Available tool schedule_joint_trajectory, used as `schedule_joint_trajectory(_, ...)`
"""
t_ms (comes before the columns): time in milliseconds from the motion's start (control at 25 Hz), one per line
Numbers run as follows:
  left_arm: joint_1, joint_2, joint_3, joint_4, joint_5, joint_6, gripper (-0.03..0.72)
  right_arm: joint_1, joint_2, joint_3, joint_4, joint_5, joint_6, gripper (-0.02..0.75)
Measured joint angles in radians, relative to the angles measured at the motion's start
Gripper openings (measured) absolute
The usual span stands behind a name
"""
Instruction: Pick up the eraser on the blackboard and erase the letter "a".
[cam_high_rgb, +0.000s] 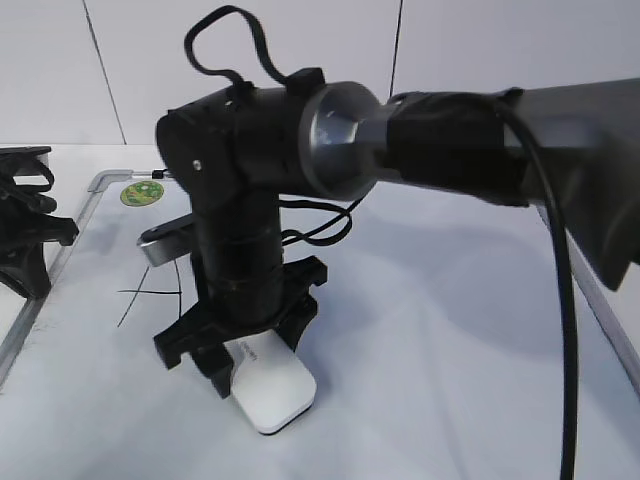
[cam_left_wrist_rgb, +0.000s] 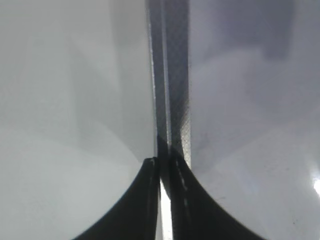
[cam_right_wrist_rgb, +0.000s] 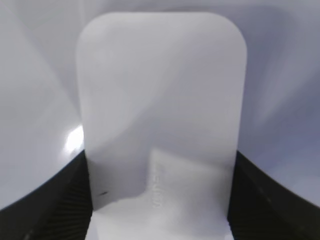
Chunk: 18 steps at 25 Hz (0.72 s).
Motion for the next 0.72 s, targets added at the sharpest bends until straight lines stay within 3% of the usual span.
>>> schedule_joint_trajectory(440,0.0,0.0,0.0,-0.002,0.0,0.0,0.025,-0.231,0.006,-0.014,-0.02,-0.039,0.022,0.54)
schedule_joint_trajectory(720,0.0,0.0,0.0,0.0,0.002,0.0,0.027,-0.176,0.006,-0.014,-0.059,-0.041,0.022,0.54)
